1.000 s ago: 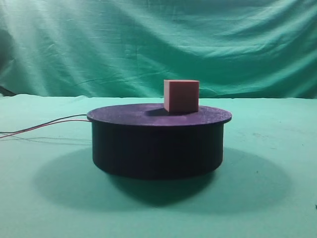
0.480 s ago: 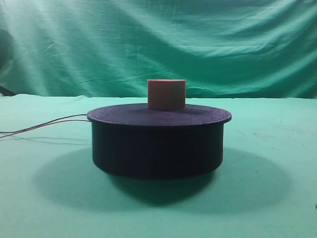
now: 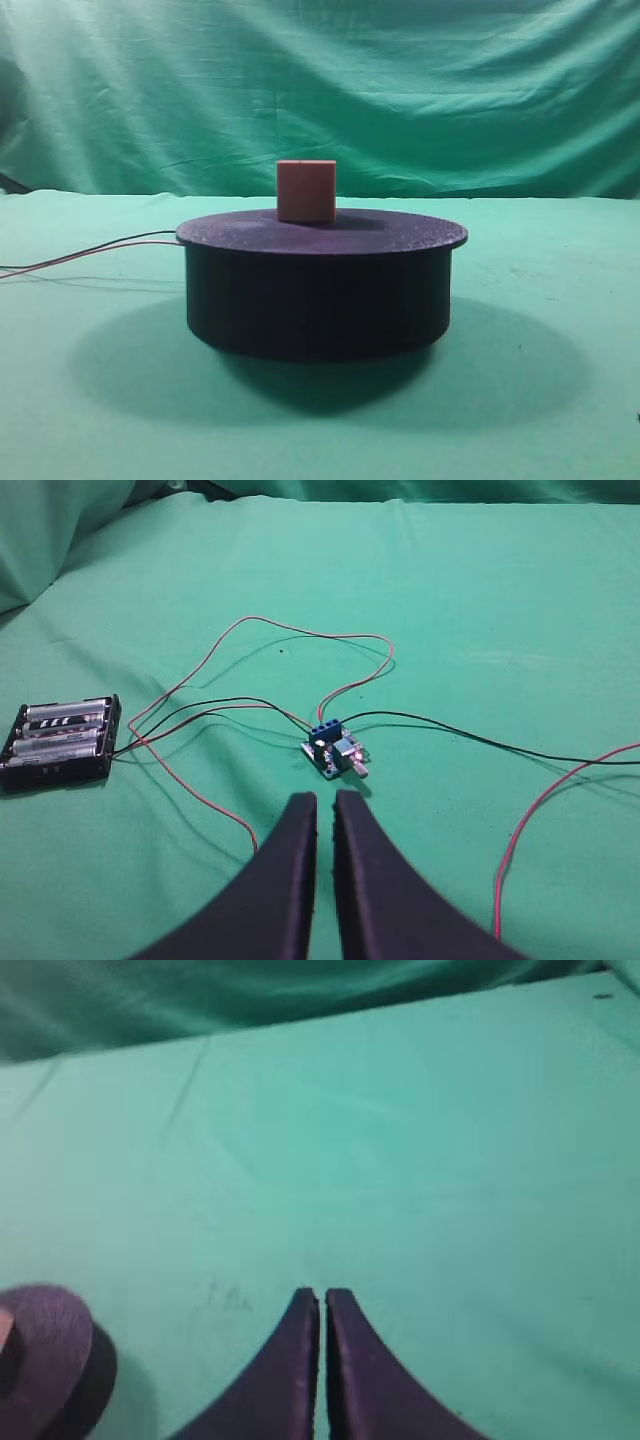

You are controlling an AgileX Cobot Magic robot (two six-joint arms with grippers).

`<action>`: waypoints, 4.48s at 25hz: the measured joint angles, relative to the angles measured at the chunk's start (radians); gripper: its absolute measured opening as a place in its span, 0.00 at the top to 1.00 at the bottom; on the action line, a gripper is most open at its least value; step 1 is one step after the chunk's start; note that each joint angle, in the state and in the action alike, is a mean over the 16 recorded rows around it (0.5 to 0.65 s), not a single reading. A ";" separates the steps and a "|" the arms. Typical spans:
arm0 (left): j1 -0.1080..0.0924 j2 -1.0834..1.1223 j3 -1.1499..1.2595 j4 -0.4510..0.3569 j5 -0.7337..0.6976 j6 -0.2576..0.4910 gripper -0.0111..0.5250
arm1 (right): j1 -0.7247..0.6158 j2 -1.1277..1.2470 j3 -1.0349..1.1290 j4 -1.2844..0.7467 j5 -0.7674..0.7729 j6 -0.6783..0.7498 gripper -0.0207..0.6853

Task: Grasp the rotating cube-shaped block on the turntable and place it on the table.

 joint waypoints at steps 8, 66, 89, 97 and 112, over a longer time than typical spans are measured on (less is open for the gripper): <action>0.000 0.000 0.000 0.000 0.000 0.000 0.98 | 0.227 0.328 -0.136 0.105 0.070 -0.187 0.97; 0.000 0.000 0.000 0.000 0.000 0.000 0.98 | 0.318 0.935 -0.381 -0.198 -0.036 0.131 0.61; 0.000 0.000 0.000 0.000 0.000 0.000 0.98 | 0.298 0.538 -0.391 -0.198 0.196 0.283 0.83; 0.000 0.000 0.000 0.000 0.000 0.000 0.98 | 0.298 0.355 -0.367 -0.231 0.289 0.321 0.97; 0.000 0.000 0.000 0.000 0.000 0.000 0.98 | 0.220 0.252 -0.289 -0.375 0.225 0.321 0.95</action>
